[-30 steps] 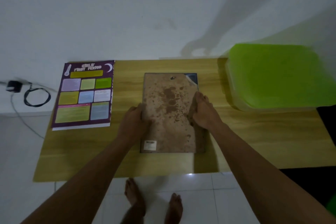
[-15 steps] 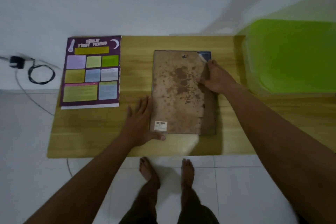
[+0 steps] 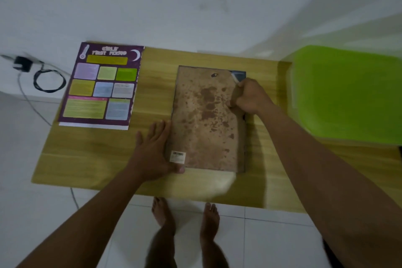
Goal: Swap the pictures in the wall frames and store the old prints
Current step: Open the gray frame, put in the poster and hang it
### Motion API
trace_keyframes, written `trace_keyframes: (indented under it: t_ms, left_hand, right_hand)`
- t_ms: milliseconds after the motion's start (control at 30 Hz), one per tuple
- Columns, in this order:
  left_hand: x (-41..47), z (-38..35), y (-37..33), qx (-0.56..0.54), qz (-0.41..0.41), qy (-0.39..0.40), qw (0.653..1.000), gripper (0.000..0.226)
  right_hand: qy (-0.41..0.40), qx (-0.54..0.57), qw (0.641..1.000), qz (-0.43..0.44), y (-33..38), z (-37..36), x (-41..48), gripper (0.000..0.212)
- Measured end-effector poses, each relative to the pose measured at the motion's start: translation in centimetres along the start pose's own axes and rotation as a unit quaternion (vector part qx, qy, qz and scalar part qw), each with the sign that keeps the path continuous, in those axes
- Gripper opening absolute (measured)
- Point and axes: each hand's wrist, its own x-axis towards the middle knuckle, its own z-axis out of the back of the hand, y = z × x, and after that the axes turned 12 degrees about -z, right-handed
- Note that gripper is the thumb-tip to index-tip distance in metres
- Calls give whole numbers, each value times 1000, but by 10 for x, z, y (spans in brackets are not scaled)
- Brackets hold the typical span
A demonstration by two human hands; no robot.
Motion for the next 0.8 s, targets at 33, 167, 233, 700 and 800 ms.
trace_keyframes:
  t_ms: [33,167,233,700,800]
  left_hand:
    - [-1,0,0,-1,0,-3,1000,144]
    - [-2,1,-1,0,1,-10,1000,142]
    - [0,1,-2,-5,3,-14,1000,141]
    - [1,4,-3,5,17,6,1000,138]
    - [-1,4,1,3,19,3,1000,140]
  right_hand:
    - [3,12,1000,-4,0,3,2,52]
    - [12,41,999,-14,5,12,6,69]
    - [7,26,1000,-15,6,15,7,72]
    - [5,54,999,5,-9,13,6,68]
    - [-1,21,999,27,-7,12,5,70]
